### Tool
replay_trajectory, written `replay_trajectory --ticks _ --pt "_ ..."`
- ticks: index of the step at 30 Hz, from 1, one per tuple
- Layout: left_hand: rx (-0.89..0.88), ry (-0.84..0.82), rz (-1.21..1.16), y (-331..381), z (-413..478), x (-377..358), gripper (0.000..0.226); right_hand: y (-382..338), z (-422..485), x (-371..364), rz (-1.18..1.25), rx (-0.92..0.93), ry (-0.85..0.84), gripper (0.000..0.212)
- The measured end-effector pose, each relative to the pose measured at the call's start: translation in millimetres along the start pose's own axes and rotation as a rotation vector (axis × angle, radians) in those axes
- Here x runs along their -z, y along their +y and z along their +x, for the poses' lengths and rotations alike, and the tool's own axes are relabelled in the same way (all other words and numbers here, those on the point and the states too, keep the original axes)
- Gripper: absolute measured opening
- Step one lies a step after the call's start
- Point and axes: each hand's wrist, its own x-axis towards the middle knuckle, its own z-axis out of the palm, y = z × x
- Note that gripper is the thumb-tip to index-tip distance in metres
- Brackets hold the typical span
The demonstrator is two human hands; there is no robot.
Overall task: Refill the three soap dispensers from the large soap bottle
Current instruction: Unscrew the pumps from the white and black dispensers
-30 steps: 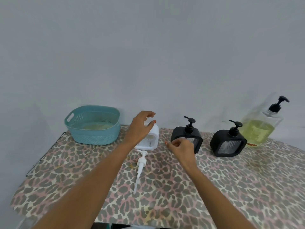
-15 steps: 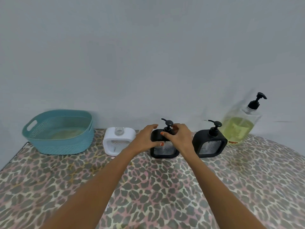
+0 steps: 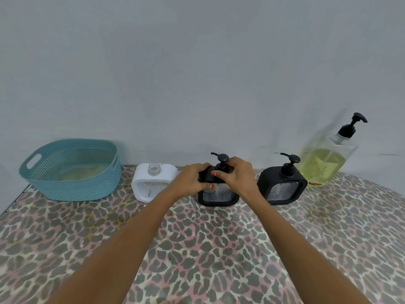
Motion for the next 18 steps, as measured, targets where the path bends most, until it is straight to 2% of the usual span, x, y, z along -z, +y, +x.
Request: replay_trajectory --ticks 7,9,13,15,18 --pt "0.032 -0.029 -0.021 2.2 0.7 1.4 0.052 6.9 10.7 13.6 0.046 -0.021 -0.221 0.036" --pt "0.034 -0.028 -0.014 1.2 1.0 1.2 0.052 5.3 8.7 12.2 0.060 -0.040 -0.202 0.039" --pt "0.043 -0.026 -0.010 0.7 0.5 2.2 0.052 3.3 1.1 1.7 0.039 -0.062 -0.024 0.038" --pt "0.054 -0.025 -0.028 0.7 0.2 2.5 0.055 3.1 0.8 1.6 0.063 -0.066 -0.028 0.033" --pt "0.059 -0.021 -0.052 0.1 -0.7 3.0 0.053 5.6 1.8 9.3 0.115 -0.039 -0.120 0.031"
